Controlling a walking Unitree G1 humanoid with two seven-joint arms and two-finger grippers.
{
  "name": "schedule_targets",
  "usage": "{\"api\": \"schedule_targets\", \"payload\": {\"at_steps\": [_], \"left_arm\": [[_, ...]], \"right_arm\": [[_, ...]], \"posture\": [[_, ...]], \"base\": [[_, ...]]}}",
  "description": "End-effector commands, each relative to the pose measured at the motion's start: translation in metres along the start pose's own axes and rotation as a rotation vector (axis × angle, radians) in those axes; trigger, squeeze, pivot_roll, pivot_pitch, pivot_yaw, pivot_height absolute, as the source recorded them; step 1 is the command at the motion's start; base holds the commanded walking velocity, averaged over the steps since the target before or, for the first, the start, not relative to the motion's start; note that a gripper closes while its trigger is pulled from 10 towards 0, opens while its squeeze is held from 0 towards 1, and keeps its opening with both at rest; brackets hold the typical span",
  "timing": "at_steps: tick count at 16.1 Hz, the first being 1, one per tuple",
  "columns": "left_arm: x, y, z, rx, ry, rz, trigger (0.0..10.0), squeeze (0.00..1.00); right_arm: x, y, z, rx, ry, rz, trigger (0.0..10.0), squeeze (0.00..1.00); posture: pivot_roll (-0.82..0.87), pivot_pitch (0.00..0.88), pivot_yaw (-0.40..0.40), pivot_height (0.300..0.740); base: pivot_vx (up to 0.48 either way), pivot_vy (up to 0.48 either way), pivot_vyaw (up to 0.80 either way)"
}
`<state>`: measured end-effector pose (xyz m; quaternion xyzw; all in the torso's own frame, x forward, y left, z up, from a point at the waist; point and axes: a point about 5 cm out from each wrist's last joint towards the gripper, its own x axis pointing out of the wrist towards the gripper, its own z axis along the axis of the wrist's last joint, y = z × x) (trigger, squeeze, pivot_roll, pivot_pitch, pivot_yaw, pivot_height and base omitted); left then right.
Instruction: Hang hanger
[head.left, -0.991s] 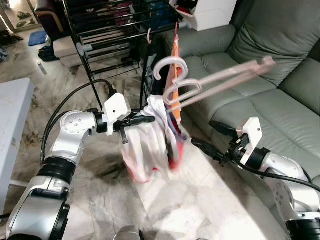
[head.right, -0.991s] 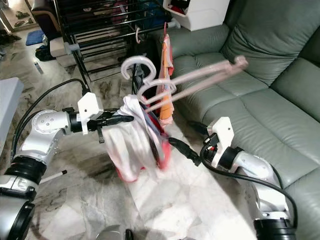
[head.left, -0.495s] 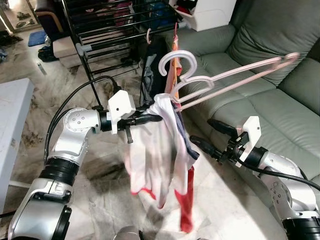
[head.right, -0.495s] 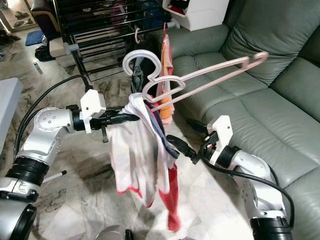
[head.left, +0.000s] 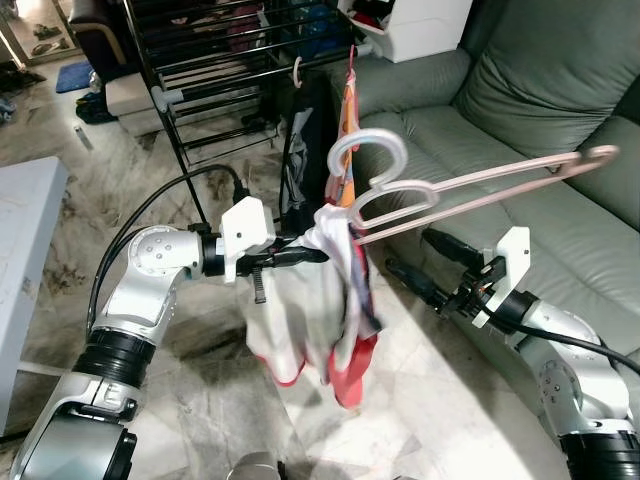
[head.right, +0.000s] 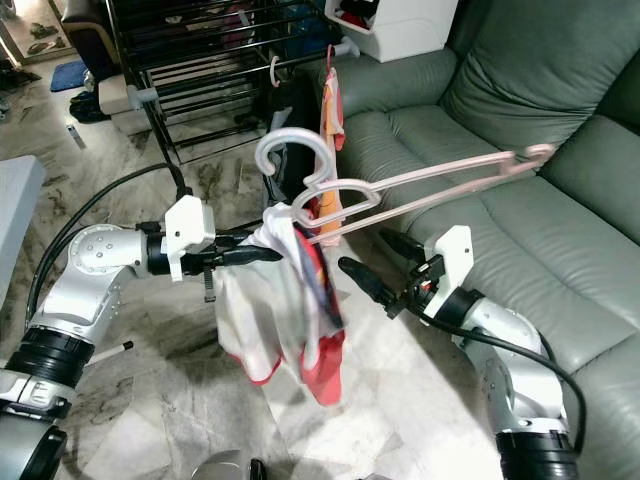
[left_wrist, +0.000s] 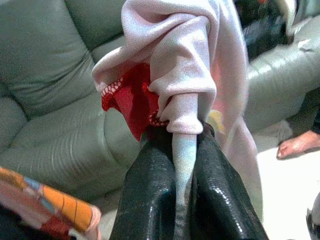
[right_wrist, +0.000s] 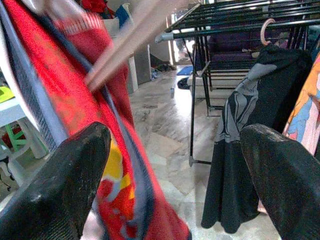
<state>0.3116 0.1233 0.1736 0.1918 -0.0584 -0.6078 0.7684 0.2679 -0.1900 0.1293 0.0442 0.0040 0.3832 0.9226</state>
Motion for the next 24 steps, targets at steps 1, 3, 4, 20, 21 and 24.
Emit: {"api": "schedule_targets", "payload": {"at_steps": [1, 3, 4, 20, 21, 24], "left_arm": [[0.001, 0.003, 0.013, 0.032, -0.039, 0.003, 0.0, 0.0], [0.005, 0.004, 0.023, 0.039, -0.069, 0.002, 0.0, 0.0], [0.005, 0.004, 0.023, 0.039, -0.069, 0.002, 0.0, 0.0], [-0.056, 0.055, 0.029, -0.071, 0.023, 0.234, 0.0, 0.0], [-0.059, 0.05, 0.025, -0.164, 0.006, 0.181, 0.0, 0.0], [-0.057, 0.036, 0.019, -0.339, -0.075, 0.105, 0.0, 0.0]], "right_arm": [[0.004, 0.004, -0.004, 0.007, 0.013, 0.015, 10.0, 0.0], [0.007, 0.005, -0.009, 0.01, 0.028, 0.026, 10.0, 0.0], [0.007, 0.005, -0.009, 0.01, 0.028, 0.026, 10.0, 0.0], [-0.09, -0.072, -0.003, -0.035, 0.178, -0.546, 0.0, 0.0], [-0.092, -0.083, 0.006, -0.063, 0.146, -0.649, 0.0, 0.0], [-0.092, -0.107, 0.026, -0.106, 0.066, -0.876, 0.0, 0.0]], "posture": [[-0.03, 0.018, 0.059, 0.74], [-0.03, 0.019, 0.058, 0.74], [-0.03, 0.019, 0.058, 0.74], [-0.05, 0.03, 0.045, 0.74], [-0.05, 0.028, 0.042, 0.74], [-0.05, 0.025, 0.033, 0.74]], "base": [[0.0, 0.0, 0.0], [0.0, 0.0, 0.0], [0.0, 0.0, 0.0], [0.0, 0.0, 0.0], [0.0, 0.0, 0.0], [0.0, 0.0, 0.0]]}}
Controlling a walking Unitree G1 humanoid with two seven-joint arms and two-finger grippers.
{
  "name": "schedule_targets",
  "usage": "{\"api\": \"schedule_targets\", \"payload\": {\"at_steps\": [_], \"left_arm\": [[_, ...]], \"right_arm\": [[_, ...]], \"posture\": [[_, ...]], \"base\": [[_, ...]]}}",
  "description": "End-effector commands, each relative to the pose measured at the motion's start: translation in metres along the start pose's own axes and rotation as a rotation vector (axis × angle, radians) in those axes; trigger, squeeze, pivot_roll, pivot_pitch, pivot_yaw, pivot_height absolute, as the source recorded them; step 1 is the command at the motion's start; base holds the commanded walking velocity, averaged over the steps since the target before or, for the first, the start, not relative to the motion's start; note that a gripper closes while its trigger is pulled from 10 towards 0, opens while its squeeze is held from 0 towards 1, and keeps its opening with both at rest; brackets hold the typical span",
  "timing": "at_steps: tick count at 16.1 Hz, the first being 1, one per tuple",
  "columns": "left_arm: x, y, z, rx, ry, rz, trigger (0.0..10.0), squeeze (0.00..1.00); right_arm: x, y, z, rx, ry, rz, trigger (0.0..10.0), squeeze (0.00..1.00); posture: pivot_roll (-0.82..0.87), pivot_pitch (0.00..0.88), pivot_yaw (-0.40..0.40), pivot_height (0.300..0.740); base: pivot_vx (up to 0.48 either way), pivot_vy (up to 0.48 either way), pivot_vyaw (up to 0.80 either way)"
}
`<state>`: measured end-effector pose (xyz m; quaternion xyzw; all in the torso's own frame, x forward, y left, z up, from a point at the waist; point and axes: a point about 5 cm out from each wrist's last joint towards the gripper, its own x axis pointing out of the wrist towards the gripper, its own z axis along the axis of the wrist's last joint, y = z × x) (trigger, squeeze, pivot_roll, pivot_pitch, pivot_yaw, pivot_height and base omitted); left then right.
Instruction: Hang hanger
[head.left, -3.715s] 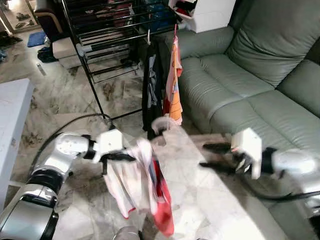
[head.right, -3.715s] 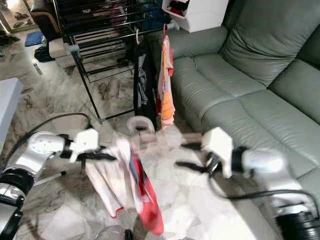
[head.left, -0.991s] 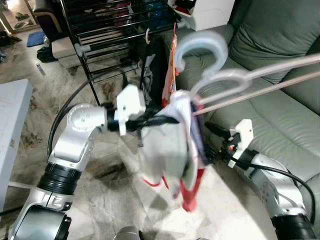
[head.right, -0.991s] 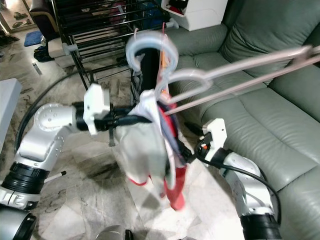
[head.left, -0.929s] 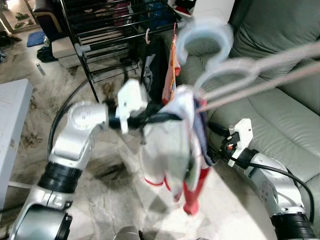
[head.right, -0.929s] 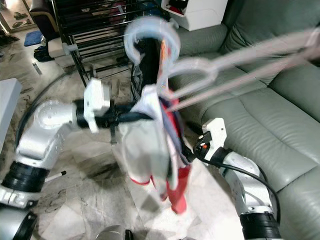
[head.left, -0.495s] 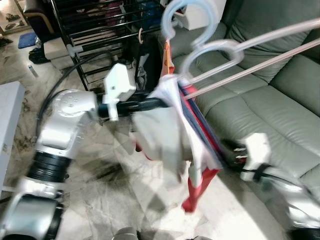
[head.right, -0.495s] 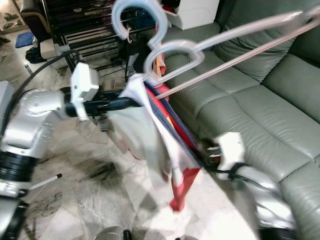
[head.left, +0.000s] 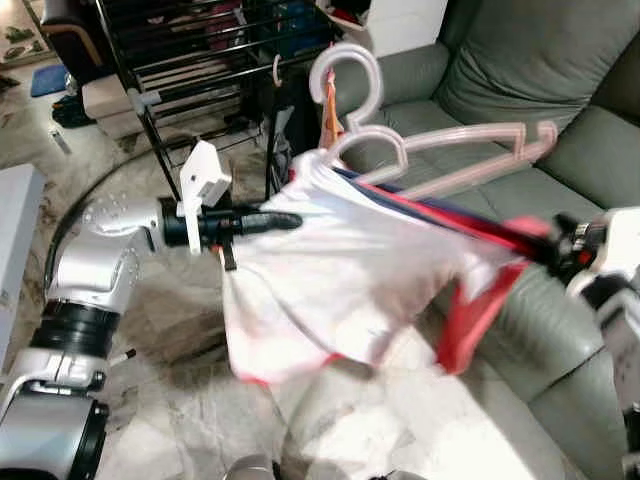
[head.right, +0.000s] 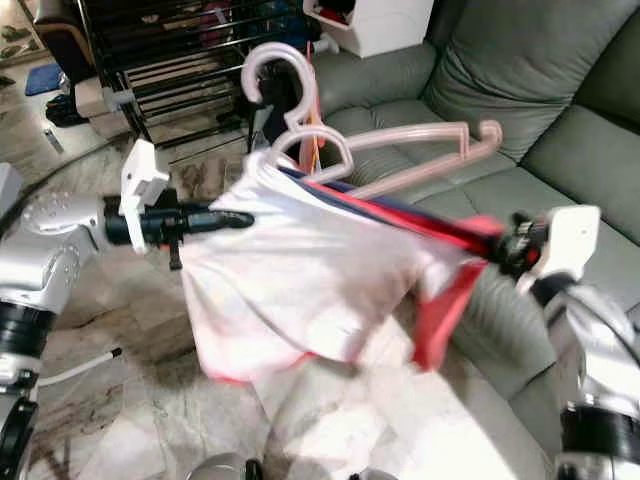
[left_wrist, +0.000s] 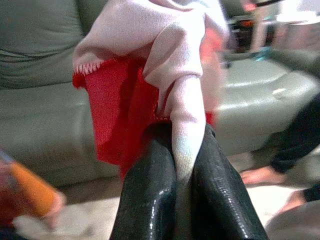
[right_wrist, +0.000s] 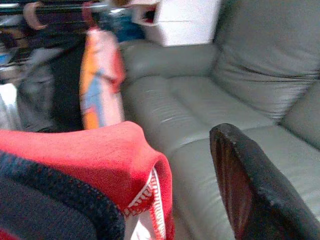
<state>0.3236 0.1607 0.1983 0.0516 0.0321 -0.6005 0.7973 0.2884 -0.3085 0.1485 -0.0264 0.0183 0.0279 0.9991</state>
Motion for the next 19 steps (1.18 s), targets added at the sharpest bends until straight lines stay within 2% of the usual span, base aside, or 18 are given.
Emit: {"api": "schedule_targets", "payload": {"at_steps": [1, 3, 4, 7, 9, 10, 11, 13, 14, 15, 17, 19], "left_arm": [[-0.021, 0.001, 0.008, -0.064, -0.067, 0.013, 0.0, 0.0], [-0.027, -0.013, -0.007, -0.155, -0.004, -0.109, 0.0, 0.0], [-0.03, -0.02, -0.017, -0.175, 0.052, -0.152, 0.0, 0.0], [-0.031, -0.023, -0.028, -0.242, 0.063, -0.149, 0.0, 0.0], [-0.026, -0.015, -0.043, -0.138, 0.151, -0.036, 0.0, 0.0], [-0.021, -0.005, -0.049, -0.046, 0.185, 0.084, 0.0, 0.0], [-0.019, -0.001, -0.051, -0.018, 0.201, 0.129, 0.0, 0.0], [-0.011, 0.003, -0.056, 0.004, 0.226, 0.203, 0.0, 0.0], [0.0, 0.003, -0.06, 0.026, 0.229, 0.249, 0.0, 0.0], [0.012, -0.001, -0.063, 0.039, 0.226, 0.258, 0.0, 0.0], [0.033, -0.012, -0.068, 0.053, 0.192, 0.218, 0.0, 0.0], [0.06, -0.032, -0.067, 0.048, 0.105, 0.129, 0.0, 0.0]], "right_arm": [[-0.006, -0.026, 0.0, 0.017, 0.004, -0.174, 0.0, 0.0], [0.003, -0.028, 0.012, 0.029, -0.04, -0.208, 0.0, 0.0], [0.007, -0.03, 0.018, 0.033, -0.06, -0.22, 0.0, 0.0], [0.012, -0.035, 0.026, 0.029, -0.081, -0.235, 0.0, 0.0], [0.014, -0.034, 0.028, 0.033, -0.09, -0.218, 0.0, 0.0], [0.017, -0.029, 0.029, 0.04, -0.099, -0.195, 0.0, 0.0], [0.018, -0.025, 0.029, 0.045, -0.103, -0.178, 0.0, 0.0], [0.023, -0.014, 0.031, 0.016, -0.117, -0.133, 0.0, 0.0], [0.03, -0.001, 0.031, -0.027, -0.133, -0.103, 0.0, 0.0], [0.038, 0.011, 0.033, -0.03, -0.161, -0.101, 0.0, 0.0], [0.052, 0.031, 0.04, -0.045, -0.208, -0.079, 0.0, 0.0], [0.073, 0.064, 0.045, -0.131, -0.217, 0.007, 0.0, 0.0]], "posture": [[-0.05, 0.026, 0.03, 0.74], [-0.05, 0.028, 0.026, 0.74], [-0.05, 0.029, 0.025, 0.74], [-0.06, 0.031, 0.024, 0.74], [-0.06, 0.031, 0.024, 0.74], [-0.06, 0.032, 0.026, 0.74], [-0.06, 0.032, 0.027, 0.74], [-0.07, 0.031, 0.03, 0.74], [-0.07, 0.026, 0.031, 0.74], [-0.07, 0.023, 0.032, 0.74], [-0.07, 0.014, 0.029, 0.74], [-0.07, 0.008, 0.023, 0.74]], "base": [[0.0, 0.0, 0.0], [0.0, 0.0, 0.0], [0.0, 0.0, 0.0], [0.0, 0.0, 0.0], [0.0, 0.0, 0.0], [0.0, 0.0, 0.0], [0.0, 0.0, 0.0], [0.0, 0.0, 0.0], [0.0, 0.0, 0.0], [0.0, 0.0, 0.0], [0.0, 0.0, 0.0], [0.0, 0.0, 0.0]]}}
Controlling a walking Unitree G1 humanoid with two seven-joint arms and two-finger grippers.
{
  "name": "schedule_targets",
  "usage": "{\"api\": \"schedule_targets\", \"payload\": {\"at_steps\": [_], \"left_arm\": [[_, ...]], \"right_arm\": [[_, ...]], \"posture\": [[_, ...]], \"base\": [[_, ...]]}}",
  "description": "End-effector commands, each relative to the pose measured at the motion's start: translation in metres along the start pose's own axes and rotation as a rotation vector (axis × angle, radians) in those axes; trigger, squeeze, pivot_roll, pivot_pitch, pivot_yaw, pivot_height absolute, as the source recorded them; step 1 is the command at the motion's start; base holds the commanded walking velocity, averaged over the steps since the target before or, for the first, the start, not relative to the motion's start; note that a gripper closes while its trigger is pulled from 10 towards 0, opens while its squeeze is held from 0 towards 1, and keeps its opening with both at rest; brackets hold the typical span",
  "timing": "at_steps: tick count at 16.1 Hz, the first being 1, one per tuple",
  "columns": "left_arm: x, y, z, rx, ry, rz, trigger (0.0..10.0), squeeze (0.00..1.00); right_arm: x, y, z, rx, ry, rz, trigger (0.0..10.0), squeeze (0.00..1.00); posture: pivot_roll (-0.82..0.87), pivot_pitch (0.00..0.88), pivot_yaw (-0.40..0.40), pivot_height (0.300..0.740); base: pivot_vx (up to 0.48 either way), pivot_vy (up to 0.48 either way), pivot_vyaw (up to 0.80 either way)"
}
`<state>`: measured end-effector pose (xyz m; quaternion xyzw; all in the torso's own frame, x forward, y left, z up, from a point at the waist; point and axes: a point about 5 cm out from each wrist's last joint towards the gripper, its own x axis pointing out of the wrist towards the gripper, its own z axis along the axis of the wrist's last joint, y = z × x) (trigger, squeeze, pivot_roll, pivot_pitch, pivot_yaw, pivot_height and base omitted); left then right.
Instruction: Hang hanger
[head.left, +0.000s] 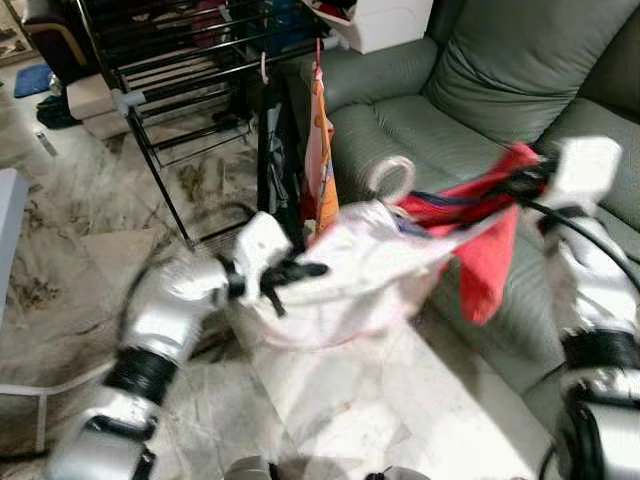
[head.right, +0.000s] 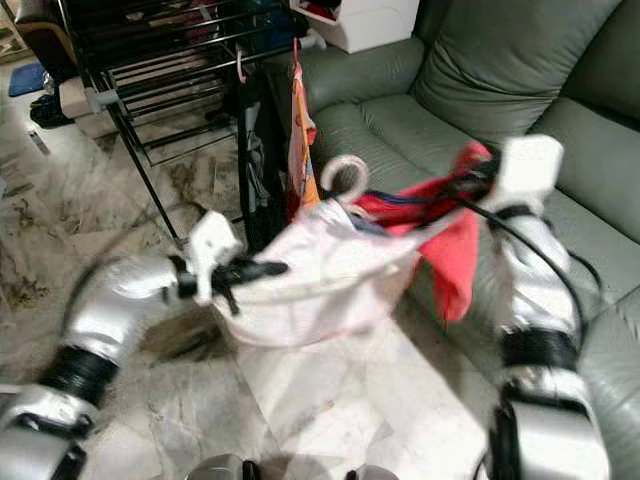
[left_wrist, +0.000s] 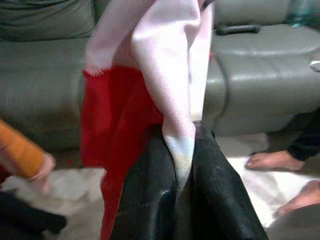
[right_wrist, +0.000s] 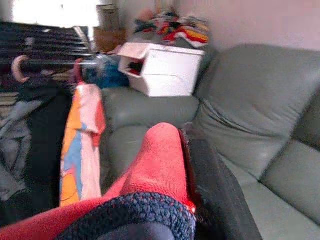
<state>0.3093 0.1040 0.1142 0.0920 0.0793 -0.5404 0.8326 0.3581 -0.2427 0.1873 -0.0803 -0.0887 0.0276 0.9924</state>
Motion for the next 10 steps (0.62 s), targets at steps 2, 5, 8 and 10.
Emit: {"api": "schedule_targets", "payload": {"at_steps": [2, 5, 8, 10], "left_arm": [[0.011, -0.006, 0.01, 0.049, -0.042, 0.012, 0.0, 0.0], [0.035, -0.003, 0.013, 0.083, -0.033, 0.292, 0.0, 0.0], [0.034, 0.019, 0.005, 0.027, 0.027, 0.655, 0.0, 0.0], [0.025, 0.029, -0.002, -0.054, 0.024, 0.79, 0.0, 0.0]], "right_arm": [[0.012, 0.019, 0.004, -0.031, -0.019, 0.027, 0.0, 0.0], [0.028, 0.051, 0.011, -0.006, -0.037, 0.055, 0.0, 0.0], [0.027, 0.072, 0.011, -0.074, -0.059, 0.142, 0.0, 0.0], [0.023, 0.072, 0.004, -0.05, -0.03, 0.152, 0.0, 0.0]], "posture": [[-0.07, 0.007, 0.023, 0.74], [-0.06, 0.006, 0.02, 0.74], [-0.07, 0.008, 0.021, 0.74], [-0.08, 0.01, 0.023, 0.74]], "base": [[0.0, 0.0, 0.0], [0.0, 0.0, 0.0], [0.0, 0.0, 0.0], [0.0, 0.0, 0.0]]}}
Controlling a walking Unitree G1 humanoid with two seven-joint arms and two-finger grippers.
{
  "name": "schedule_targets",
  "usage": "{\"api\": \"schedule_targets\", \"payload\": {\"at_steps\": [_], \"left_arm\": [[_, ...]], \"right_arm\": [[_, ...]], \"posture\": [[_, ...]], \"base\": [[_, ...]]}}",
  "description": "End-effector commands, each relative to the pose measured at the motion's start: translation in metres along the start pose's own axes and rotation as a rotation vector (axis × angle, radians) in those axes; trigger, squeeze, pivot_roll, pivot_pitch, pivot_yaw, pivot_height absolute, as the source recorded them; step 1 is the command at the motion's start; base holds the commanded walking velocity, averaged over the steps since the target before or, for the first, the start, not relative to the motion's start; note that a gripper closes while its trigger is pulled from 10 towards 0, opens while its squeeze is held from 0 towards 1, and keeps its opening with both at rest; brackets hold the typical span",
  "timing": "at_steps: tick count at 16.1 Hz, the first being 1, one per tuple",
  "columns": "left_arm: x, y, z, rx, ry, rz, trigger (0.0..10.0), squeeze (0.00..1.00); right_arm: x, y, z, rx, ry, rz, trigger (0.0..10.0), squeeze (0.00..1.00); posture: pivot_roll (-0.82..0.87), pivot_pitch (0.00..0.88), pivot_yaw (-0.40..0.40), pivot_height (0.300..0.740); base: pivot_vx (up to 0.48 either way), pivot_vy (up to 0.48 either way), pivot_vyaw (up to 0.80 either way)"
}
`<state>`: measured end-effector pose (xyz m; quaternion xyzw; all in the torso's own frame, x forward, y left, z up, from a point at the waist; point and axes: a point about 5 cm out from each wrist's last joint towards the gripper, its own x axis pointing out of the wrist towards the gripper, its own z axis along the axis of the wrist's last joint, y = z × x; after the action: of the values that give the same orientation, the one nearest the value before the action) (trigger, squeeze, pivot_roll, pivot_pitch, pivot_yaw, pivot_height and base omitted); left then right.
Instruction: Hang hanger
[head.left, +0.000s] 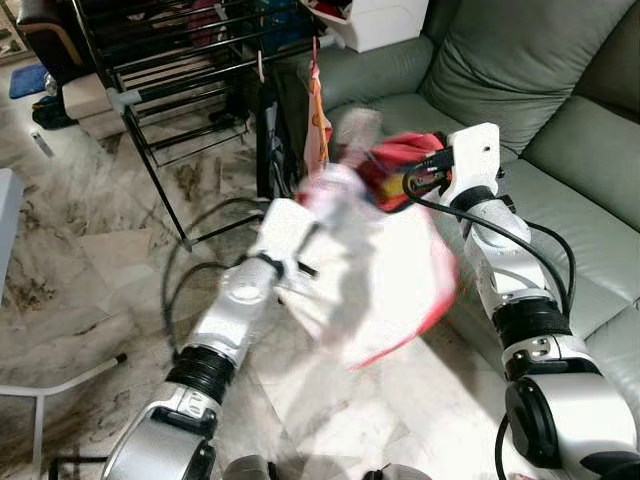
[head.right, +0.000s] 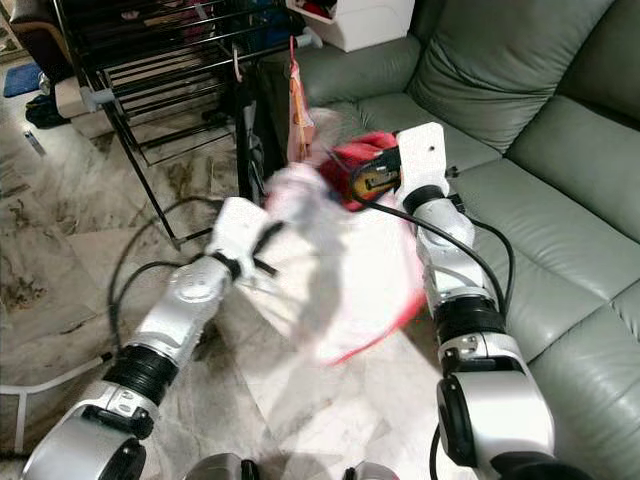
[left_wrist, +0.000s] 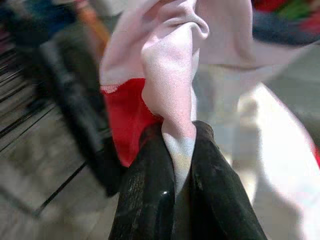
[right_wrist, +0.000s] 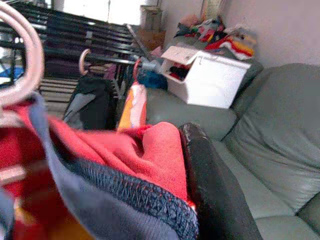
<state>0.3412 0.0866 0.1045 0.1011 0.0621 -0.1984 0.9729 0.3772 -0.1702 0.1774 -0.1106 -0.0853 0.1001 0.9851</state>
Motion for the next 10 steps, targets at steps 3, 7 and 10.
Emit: {"api": "schedule_targets", "payload": {"at_steps": [3, 7, 10], "left_arm": [[0.001, 0.017, -0.001, -0.065, 0.012, 0.15, 0.0, 0.0], [0.007, 0.008, 0.004, -0.131, 0.001, 0.155, 0.0, 0.0], [0.009, 0.005, 0.006, -0.15, -0.014, 0.145, 0.0, 0.0]], "right_arm": [[-0.003, 0.015, 0.001, 0.101, -0.019, 0.065, 0.0, 0.0], [-0.021, 0.089, 0.0, 0.243, -0.013, 0.515, 0.0, 0.0], [-0.042, 0.111, -0.018, 0.125, 0.075, 0.677, 9.3, 0.0]], "posture": [[-0.08, 0.01, 0.026, 0.74], [-0.07, 0.003, 0.026, 0.74], [-0.07, 0.0, 0.025, 0.74]], "base": [[0.0, 0.0, 0.0], [0.0, 0.0, 0.0], [0.0, 0.0, 0.0]]}}
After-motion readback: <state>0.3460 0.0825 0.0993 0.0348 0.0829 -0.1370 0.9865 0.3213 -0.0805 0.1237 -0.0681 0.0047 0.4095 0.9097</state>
